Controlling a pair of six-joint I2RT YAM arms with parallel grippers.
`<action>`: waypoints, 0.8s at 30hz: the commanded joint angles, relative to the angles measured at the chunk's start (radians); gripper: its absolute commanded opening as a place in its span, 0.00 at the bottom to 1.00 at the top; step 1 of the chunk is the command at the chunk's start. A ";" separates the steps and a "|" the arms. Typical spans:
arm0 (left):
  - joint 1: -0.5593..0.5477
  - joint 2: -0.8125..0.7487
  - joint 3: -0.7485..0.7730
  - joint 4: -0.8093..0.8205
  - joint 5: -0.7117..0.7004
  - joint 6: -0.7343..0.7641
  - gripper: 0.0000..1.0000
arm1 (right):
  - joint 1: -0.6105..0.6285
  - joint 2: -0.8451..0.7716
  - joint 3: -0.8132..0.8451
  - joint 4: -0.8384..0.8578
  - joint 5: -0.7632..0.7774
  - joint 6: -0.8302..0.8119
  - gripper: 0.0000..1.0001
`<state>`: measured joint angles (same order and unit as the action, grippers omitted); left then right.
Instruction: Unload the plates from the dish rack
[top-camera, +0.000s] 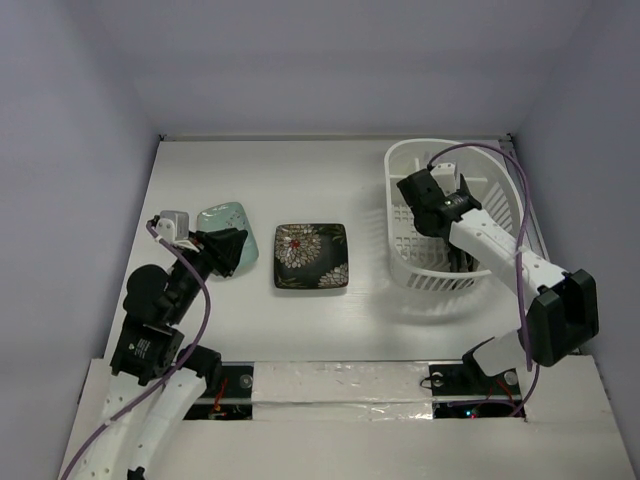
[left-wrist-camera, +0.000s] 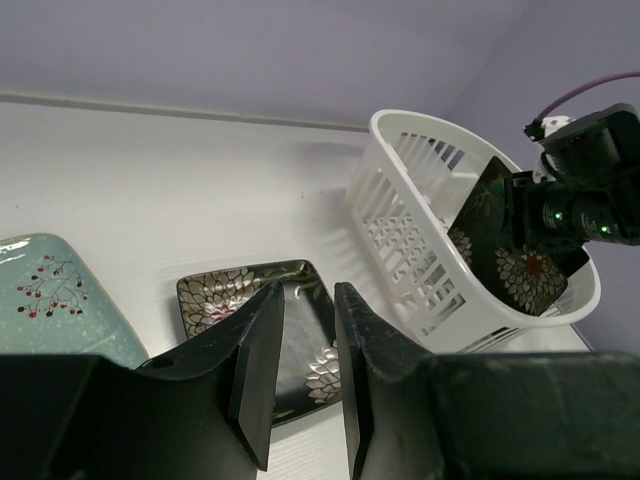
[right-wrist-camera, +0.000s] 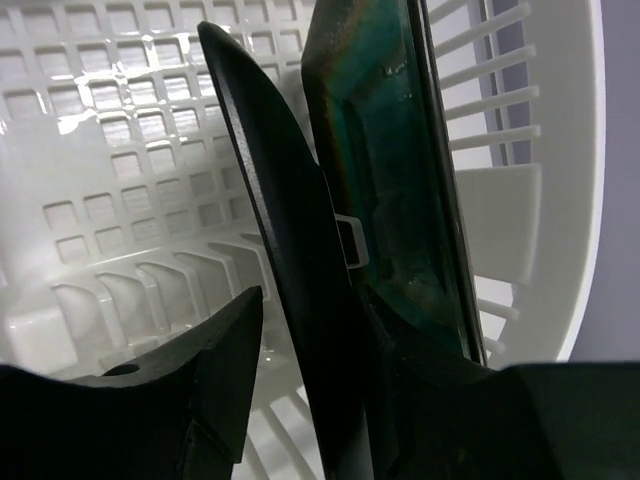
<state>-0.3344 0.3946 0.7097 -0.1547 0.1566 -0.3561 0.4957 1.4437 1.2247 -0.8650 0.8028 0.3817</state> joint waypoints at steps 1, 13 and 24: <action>-0.017 -0.019 0.016 0.047 0.001 0.005 0.25 | -0.006 0.021 0.084 -0.052 0.021 -0.021 0.46; -0.057 -0.065 0.020 0.043 -0.025 0.012 0.28 | -0.006 0.104 0.196 -0.246 0.150 -0.006 0.17; -0.066 -0.076 0.020 0.035 -0.029 0.012 0.29 | 0.044 0.126 0.256 -0.310 0.240 -0.033 0.00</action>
<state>-0.3935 0.3286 0.7097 -0.1555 0.1299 -0.3523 0.5106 1.5929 1.4078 -1.1465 0.9115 0.3622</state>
